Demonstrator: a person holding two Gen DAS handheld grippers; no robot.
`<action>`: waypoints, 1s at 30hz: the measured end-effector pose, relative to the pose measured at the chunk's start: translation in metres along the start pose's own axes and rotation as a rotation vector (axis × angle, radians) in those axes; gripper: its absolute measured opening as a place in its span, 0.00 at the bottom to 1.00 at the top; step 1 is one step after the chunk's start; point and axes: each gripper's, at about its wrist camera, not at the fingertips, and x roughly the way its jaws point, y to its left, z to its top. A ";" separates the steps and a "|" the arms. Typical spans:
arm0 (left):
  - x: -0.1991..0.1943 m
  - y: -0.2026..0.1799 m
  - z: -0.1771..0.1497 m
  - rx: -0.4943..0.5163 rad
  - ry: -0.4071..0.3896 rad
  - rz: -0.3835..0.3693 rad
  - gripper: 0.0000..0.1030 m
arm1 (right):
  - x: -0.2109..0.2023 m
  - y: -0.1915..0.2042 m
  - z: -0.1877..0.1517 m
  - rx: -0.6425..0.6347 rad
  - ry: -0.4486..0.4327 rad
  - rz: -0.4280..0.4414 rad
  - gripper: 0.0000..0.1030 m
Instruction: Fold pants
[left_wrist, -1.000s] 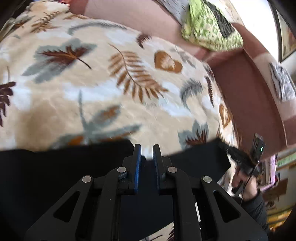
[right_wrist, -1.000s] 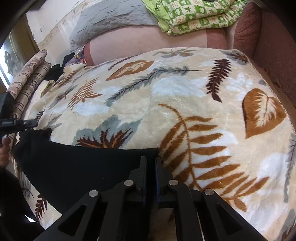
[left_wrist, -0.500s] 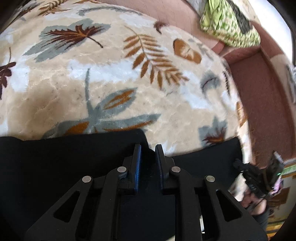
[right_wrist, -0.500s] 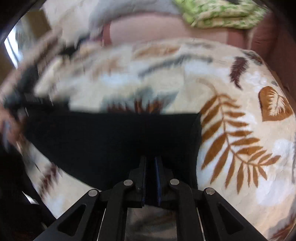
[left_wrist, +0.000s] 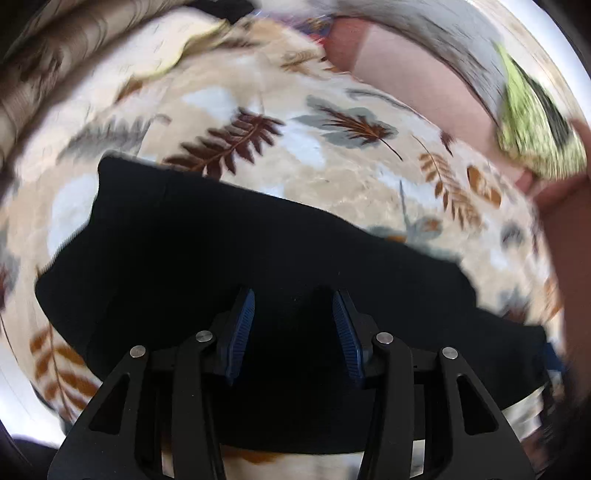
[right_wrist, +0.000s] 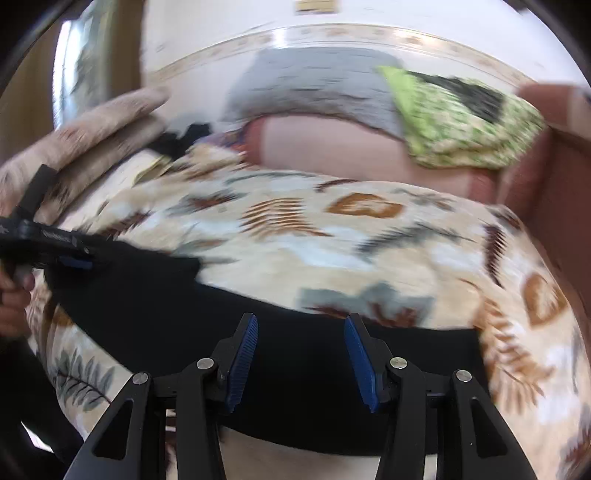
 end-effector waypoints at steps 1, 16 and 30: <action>0.001 -0.010 -0.002 0.075 -0.011 0.045 0.42 | 0.013 0.011 0.000 -0.029 0.044 0.018 0.46; -0.031 0.111 -0.014 -0.313 -0.104 0.183 0.53 | 0.053 0.018 -0.020 0.016 0.156 0.056 0.56; -0.025 -0.033 0.017 0.141 -0.161 0.108 0.54 | 0.051 0.017 -0.022 0.027 0.154 0.051 0.59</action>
